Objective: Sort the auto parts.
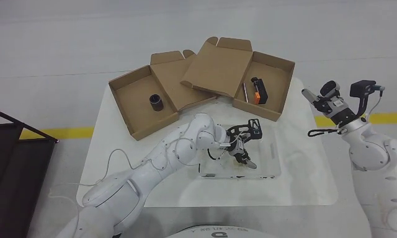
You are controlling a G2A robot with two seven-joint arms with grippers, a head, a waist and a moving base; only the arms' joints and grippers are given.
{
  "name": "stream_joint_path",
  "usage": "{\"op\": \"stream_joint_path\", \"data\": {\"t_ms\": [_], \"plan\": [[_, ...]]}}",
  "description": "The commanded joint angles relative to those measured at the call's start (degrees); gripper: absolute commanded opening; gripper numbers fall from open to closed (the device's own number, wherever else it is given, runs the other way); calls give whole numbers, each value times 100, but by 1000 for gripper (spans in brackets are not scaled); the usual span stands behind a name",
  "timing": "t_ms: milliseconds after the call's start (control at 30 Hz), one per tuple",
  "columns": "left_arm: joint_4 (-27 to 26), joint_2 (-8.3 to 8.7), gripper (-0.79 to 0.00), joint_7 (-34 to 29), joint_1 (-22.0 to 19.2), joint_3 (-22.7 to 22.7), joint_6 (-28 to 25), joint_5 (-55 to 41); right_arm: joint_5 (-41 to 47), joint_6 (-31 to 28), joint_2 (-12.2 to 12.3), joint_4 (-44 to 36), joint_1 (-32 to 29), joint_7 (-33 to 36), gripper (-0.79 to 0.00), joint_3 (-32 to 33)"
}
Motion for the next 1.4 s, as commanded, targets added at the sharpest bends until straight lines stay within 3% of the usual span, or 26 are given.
{"op": "stream_joint_path", "data": {"t_ms": [0,133,367,600,767,867,900,1000,1067,1133,1267,1367], "plan": [[-115,-1,0,-307,10,86,-20,26,0,0,0,0,0,0,0,0],[-196,24,0,-710,-16,88,162,5,0,0,0,0,0,0,0,0],[-554,146,0,-707,133,-59,555,249,0,0,0,0,0,0,0,0],[-481,205,-99,-634,236,-145,710,307,0,0,0,0,0,0,0,0],[-131,174,-169,-462,120,-163,603,286,0,0,0,0,0,0,0,0],[156,113,-283,-404,-7,-136,513,188,0,0,0,0,0,0,0,0],[231,86,-382,-384,-47,-118,473,146,0,0,0,0,0,0,0,0],[382,0,-505,-395,-158,-33,392,58,0,0,0,0,0,0,0,0],[463,-56,-665,-457,-229,27,363,10,0,0,0,0,0,0,0,0],[549,-109,-757,-523,-296,73,350,-51,0,0,0,0,0,0,0,0],[640,-199,-785,-612,-438,136,366,-112,0,0,0,0,0,0,0,0],[364,-231,-785,-575,-480,159,419,-58,0,0,0,0,0,0,0,0]]}}
